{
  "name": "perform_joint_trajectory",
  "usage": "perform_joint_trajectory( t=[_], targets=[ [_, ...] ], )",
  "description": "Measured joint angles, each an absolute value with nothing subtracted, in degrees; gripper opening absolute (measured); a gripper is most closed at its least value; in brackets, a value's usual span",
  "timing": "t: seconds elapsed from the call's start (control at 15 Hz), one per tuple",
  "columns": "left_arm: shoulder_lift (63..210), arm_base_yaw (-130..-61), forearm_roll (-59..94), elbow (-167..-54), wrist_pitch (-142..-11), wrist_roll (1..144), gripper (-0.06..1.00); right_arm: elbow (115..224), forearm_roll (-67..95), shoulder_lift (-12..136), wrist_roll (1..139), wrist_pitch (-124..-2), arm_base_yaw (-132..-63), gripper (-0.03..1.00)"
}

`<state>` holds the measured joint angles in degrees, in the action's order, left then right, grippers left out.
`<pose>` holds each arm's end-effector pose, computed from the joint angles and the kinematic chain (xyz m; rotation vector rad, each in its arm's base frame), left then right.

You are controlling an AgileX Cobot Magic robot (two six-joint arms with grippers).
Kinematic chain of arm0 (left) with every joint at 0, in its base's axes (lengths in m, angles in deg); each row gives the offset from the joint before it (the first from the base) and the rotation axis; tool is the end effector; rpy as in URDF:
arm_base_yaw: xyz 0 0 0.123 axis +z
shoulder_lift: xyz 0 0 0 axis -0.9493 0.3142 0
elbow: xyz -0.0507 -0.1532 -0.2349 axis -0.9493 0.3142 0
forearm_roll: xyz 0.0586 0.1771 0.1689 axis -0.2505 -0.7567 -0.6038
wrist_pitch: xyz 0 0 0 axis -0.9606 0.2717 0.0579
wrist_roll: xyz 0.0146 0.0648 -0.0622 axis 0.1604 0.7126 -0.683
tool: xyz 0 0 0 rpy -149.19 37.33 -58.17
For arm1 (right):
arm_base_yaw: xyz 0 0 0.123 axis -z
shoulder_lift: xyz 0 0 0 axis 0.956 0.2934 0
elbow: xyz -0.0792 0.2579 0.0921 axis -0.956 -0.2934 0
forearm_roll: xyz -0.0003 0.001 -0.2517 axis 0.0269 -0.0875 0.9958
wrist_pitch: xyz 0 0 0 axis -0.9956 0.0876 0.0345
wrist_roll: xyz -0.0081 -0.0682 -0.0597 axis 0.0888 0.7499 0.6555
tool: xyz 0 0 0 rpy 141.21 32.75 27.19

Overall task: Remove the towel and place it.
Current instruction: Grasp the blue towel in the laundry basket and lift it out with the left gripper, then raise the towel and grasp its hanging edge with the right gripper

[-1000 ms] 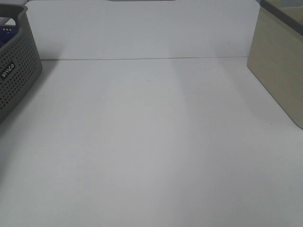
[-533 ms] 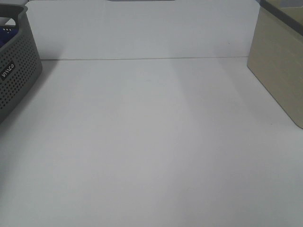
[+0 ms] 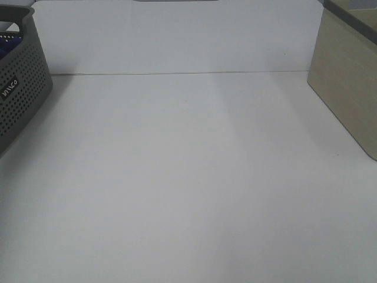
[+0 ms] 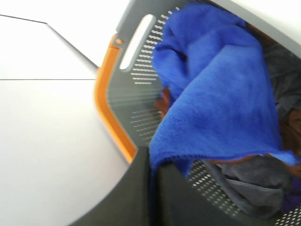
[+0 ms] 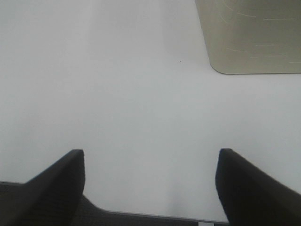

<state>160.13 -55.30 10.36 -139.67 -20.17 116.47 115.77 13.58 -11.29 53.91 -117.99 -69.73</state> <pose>0.3589 0.0966 0.4295 1.2299 2.0927 0.6682 -0.0040 0.0124 0.2634 -0.0805 2.1240 0.0766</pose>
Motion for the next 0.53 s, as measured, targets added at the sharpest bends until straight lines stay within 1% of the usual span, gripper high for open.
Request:
perform_joint_trajectory(
  t=[0.53],
  targets=[
    [146.44, -55.3, 22.56, -139.73, -21.89, 116.41, 0.0, 115.77, 13.58, -11.29, 53.91, -117.99, -69.73, 0.75]
  ],
)
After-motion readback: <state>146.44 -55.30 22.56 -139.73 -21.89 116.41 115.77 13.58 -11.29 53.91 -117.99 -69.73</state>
